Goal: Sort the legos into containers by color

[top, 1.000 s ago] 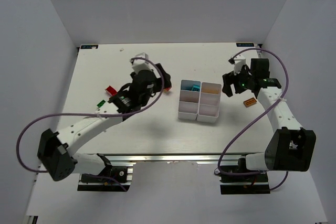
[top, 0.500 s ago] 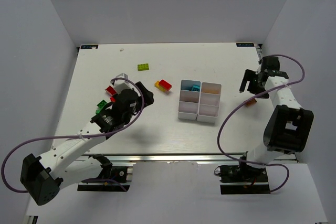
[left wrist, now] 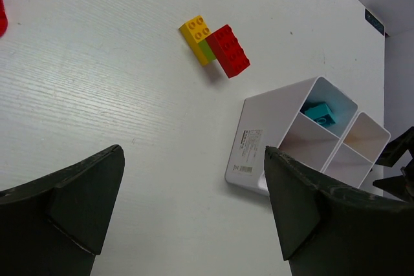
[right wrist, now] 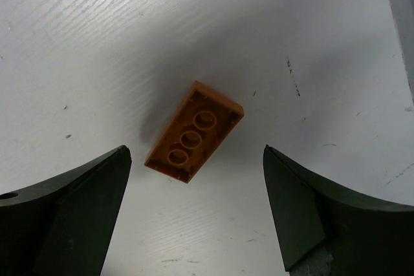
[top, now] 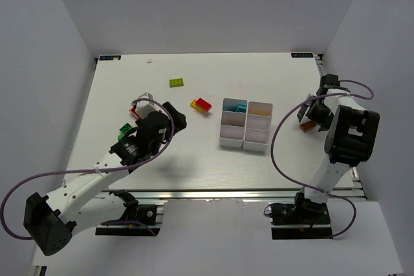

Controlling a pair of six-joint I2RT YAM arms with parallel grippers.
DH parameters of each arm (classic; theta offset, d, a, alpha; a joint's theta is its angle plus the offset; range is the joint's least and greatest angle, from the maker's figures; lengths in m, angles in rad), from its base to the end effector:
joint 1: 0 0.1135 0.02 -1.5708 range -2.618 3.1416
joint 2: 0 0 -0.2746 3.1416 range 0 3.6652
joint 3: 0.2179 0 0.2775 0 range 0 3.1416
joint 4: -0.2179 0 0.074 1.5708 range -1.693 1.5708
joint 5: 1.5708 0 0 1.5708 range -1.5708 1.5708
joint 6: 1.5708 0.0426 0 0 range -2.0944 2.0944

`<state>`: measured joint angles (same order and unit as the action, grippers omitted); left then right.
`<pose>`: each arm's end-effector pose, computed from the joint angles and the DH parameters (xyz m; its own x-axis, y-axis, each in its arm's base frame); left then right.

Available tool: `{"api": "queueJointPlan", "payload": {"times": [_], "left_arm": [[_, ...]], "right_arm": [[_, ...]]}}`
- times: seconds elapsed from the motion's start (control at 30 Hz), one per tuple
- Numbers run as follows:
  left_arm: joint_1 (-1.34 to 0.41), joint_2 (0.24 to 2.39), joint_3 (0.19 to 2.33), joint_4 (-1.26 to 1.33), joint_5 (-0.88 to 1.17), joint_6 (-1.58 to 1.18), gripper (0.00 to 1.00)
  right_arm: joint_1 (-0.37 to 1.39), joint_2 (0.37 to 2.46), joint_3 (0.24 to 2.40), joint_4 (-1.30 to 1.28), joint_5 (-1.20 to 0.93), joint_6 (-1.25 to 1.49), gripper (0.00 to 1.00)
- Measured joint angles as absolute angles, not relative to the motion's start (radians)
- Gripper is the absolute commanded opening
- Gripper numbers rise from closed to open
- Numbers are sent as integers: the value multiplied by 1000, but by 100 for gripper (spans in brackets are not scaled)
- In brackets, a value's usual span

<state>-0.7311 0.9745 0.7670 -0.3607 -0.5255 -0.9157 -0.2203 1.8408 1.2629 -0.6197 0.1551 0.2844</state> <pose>0.1905 -0.1421 0.2839 -0.4525 -0.5156 -0.7276 -0.1575 0.8493 -0.5039 0.3843 -0.0928 0.1723 -0.7962 0.4624 -0.3903 0.5149 0.8565 -0.0358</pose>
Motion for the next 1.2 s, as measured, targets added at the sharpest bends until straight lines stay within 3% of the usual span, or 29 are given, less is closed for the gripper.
{"api": "queueJointPlan", "payload": {"times": [0.17, 0.4, 0.97, 1.2], "left_arm": [[-730, 957, 764, -374, -554, -944, 98], [-730, 951, 764, -397, -587, -955, 98], [-730, 848, 764, -452, -628, -989, 98], [-730, 839, 764, -468, -643, -993, 98]], "right_arm": [[-221, 1867, 1276, -619, 167, 307, 84], [-221, 1893, 1310, -624, 167, 314, 69], [-210, 1946, 1387, -661, 166, 332, 66], [-203, 1957, 1399, -682, 165, 307, 47]]}}
